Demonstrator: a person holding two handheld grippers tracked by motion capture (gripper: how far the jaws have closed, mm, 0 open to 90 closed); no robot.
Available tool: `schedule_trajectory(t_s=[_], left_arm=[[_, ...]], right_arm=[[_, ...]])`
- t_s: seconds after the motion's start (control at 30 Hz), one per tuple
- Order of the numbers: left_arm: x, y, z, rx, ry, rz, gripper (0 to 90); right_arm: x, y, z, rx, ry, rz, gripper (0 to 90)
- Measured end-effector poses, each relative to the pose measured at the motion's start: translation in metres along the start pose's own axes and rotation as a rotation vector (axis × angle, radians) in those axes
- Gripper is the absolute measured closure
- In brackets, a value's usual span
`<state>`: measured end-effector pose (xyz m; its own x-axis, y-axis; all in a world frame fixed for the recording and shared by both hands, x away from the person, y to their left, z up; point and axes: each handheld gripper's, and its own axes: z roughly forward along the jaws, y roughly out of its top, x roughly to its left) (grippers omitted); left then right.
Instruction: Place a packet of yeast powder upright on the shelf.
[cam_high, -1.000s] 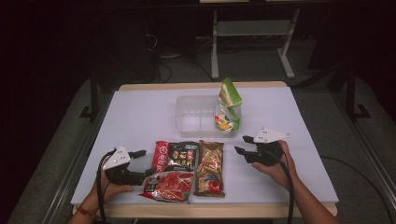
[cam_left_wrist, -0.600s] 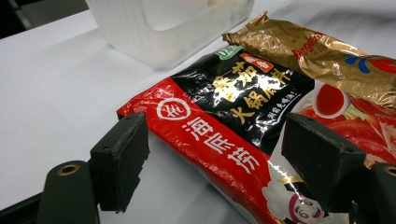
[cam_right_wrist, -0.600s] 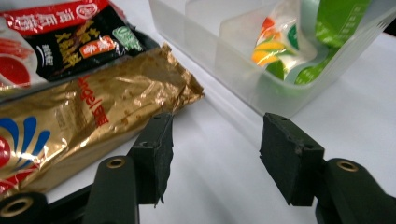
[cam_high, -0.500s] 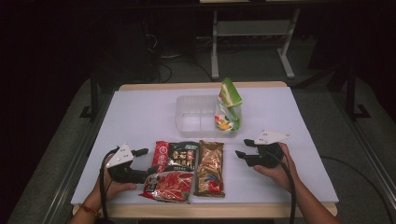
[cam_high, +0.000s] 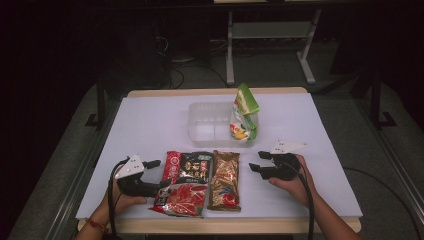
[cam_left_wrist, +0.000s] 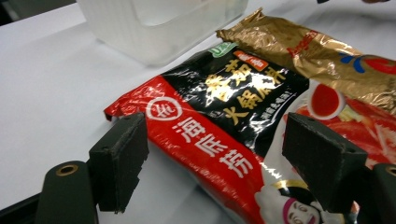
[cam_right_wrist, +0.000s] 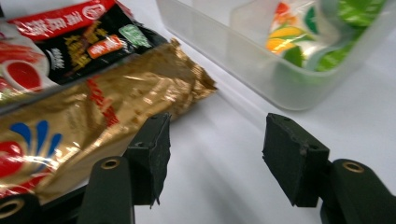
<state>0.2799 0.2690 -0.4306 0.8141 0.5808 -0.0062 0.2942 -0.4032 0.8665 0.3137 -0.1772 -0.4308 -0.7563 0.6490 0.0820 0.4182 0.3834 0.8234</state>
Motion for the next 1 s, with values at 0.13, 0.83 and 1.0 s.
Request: schedule_trajectory(t_s=[0.13,0.83,1.0], left_arm=[[-0.004,0.006,0.004,-0.004,-0.017,-0.009,22.3],[-0.029,0.018,0.026,0.049,-0.11,0.016,22.0],[-0.032,0.018,0.032,0.065,-0.125,0.02,21.9]], right_arm=[[0.008,0.001,0.007,0.009,0.05,0.015,39.1],[0.039,0.008,0.057,0.178,0.151,0.095,17.2],[0.04,0.008,0.059,0.178,0.147,0.113,16.7]])
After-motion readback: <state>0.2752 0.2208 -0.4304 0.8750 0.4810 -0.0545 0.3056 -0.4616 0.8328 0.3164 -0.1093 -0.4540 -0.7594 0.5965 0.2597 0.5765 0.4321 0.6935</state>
